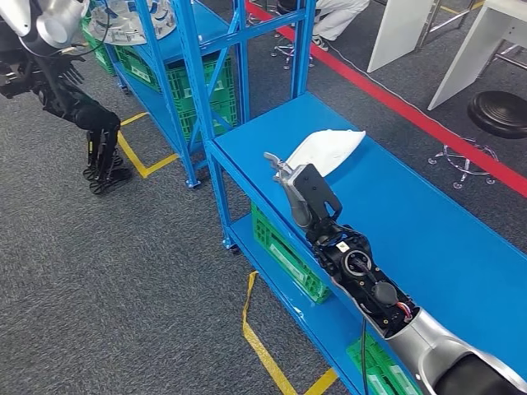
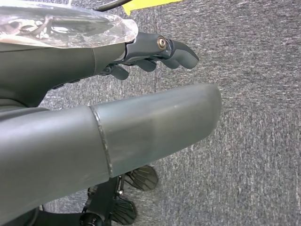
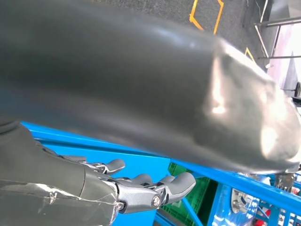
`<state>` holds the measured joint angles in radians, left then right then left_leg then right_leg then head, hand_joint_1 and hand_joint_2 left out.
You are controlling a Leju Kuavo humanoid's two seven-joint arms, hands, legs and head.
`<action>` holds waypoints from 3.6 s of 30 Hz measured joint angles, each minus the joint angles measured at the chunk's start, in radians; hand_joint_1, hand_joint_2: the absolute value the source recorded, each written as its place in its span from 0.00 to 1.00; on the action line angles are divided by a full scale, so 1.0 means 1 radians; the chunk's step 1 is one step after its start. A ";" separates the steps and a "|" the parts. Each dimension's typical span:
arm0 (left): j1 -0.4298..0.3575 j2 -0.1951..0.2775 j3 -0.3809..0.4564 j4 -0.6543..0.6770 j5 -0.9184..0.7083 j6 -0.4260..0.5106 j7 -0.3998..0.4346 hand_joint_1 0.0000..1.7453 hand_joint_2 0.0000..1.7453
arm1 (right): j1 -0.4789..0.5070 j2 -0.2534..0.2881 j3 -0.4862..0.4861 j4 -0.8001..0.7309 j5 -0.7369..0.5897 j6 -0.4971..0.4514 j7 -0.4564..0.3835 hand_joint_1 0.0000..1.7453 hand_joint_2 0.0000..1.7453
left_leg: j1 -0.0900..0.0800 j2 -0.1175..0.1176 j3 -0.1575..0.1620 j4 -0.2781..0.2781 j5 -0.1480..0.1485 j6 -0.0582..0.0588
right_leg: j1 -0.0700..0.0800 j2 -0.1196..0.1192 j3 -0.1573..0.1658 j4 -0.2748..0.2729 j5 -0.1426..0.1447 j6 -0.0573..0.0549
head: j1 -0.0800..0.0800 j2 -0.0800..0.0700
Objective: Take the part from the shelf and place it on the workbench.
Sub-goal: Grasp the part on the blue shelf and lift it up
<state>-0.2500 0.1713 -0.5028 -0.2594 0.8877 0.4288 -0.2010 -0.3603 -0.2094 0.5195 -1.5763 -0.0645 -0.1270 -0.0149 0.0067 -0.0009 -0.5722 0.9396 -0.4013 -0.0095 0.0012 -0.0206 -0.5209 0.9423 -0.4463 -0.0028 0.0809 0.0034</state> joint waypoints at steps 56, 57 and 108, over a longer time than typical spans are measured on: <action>-0.034 -0.004 0.000 0.000 -0.010 -0.016 0.005 0.00 0.00 | 0.013 -0.010 -0.011 -0.042 0.008 -0.009 0.024 0.00 0.00 | 0.000 -0.001 -0.006 0.001 0.003 0.018 | -0.007 0.025 -0.046 0.091 -0.050 0.018 | -0.005 0.000; -0.035 -0.004 0.000 0.000 -0.010 -0.016 0.005 0.00 0.00 | 0.014 -0.011 -0.011 -0.042 0.008 -0.009 0.024 0.00 0.00 | 0.001 -0.001 -0.001 0.000 0.001 0.022 | -0.008 0.025 -0.077 0.157 -0.079 0.021 | -0.004 0.000; 0.004 0.016 0.014 0.000 0.020 -0.004 -0.015 0.00 0.00 | -0.010 -0.125 -0.034 -0.141 0.070 0.000 0.285 0.00 1.00 | 0.000 -0.006 -0.021 0.010 0.004 0.005 | -0.006 0.027 -0.005 0.002 0.000 0.010 | -0.002 0.000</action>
<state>-0.2458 0.1870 -0.4884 -0.2595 0.9079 0.4250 -0.2160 -0.3701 -0.3349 0.4851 -1.7170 0.0059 -0.1273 0.2698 0.0067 -0.0074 -0.5930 0.9498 -0.3969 -0.0049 -0.0043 0.0062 -0.5257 0.9440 -0.4460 0.0076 0.0787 0.0034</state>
